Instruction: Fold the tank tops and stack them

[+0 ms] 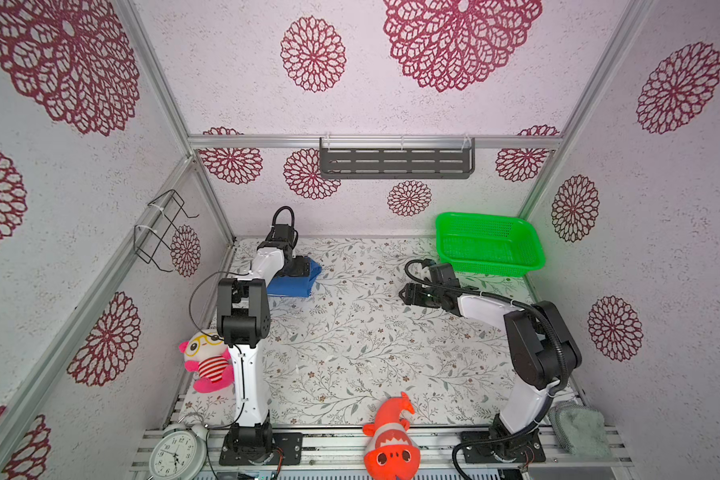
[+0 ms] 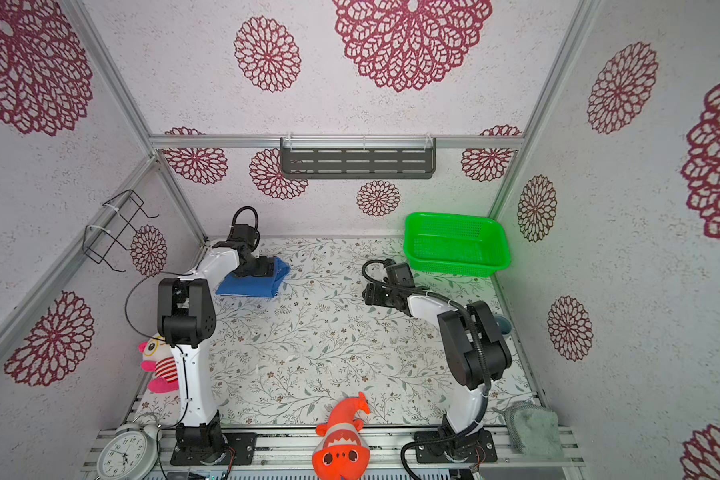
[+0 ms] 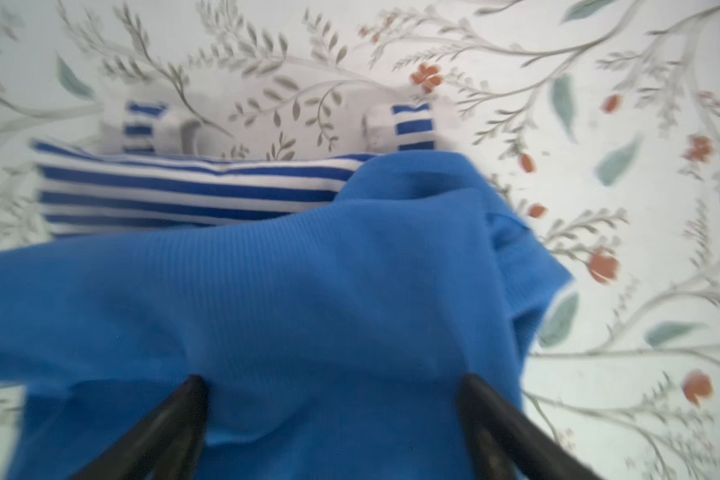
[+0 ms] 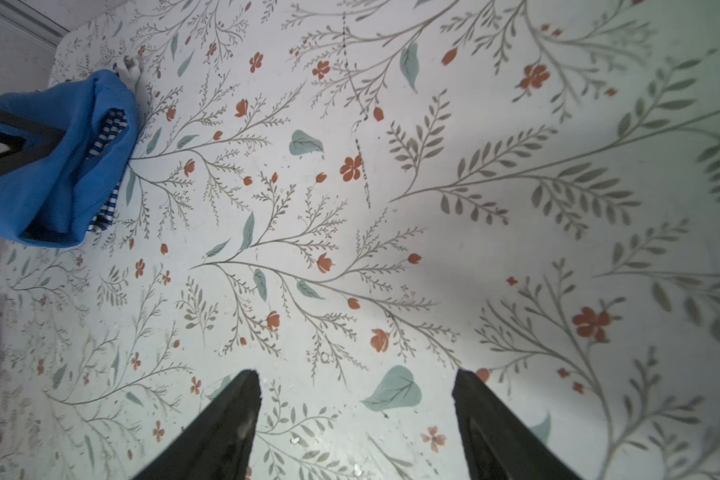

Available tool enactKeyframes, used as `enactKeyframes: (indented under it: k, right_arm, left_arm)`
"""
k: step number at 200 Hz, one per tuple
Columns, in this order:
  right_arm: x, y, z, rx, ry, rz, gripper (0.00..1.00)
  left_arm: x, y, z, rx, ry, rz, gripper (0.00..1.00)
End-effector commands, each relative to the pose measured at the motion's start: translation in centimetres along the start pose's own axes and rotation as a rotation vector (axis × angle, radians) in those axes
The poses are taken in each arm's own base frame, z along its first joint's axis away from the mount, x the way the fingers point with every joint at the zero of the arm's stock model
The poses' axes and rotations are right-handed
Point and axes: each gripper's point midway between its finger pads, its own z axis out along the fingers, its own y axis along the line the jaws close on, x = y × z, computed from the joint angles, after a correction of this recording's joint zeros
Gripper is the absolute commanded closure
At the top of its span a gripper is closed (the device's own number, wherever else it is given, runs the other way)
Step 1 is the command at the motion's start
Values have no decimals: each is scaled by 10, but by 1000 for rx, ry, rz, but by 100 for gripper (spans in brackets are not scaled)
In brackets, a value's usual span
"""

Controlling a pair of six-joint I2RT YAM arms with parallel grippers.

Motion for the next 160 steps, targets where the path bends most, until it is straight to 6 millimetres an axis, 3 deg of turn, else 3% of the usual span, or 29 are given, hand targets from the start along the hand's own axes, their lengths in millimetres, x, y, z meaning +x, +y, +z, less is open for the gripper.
enactKeyframes:
  k: [1,5,8,20,46,65,100,129,160]
  right_arm:
    - [-48,-16,-50,150,-207,-128,6]
    - [-52,-24,-57,195,-229,-146,1]
    - [-54,-30,-61,226,-242,-160,1]
    - [-62,-55,-78,366,-287,-196,1]
    - [-65,-102,-108,613,-349,-274,1]
    - [-56,-129,-117,724,-357,-318,1]
    - [-39,-167,-116,731,-414,-220,1]
    - [-32,-184,-114,732,-468,-182,1]
    - [-26,-198,-116,722,-532,-156,1]
  left_arm:
    - [-39,13,-76,-48,-192,29,3]
    - [-38,17,-80,-66,-203,27,3]
    - [-44,20,-99,-78,-246,20,3]
    - [-44,32,-126,-122,-306,0,3]
    - [-23,55,-155,-214,-399,-79,3]
    - [-1,69,-151,-264,-449,-131,3]
    - [35,96,-116,-308,-421,-192,3]
    - [42,105,-102,-254,-503,-251,3]
    - [27,115,-107,-231,-624,-266,3]
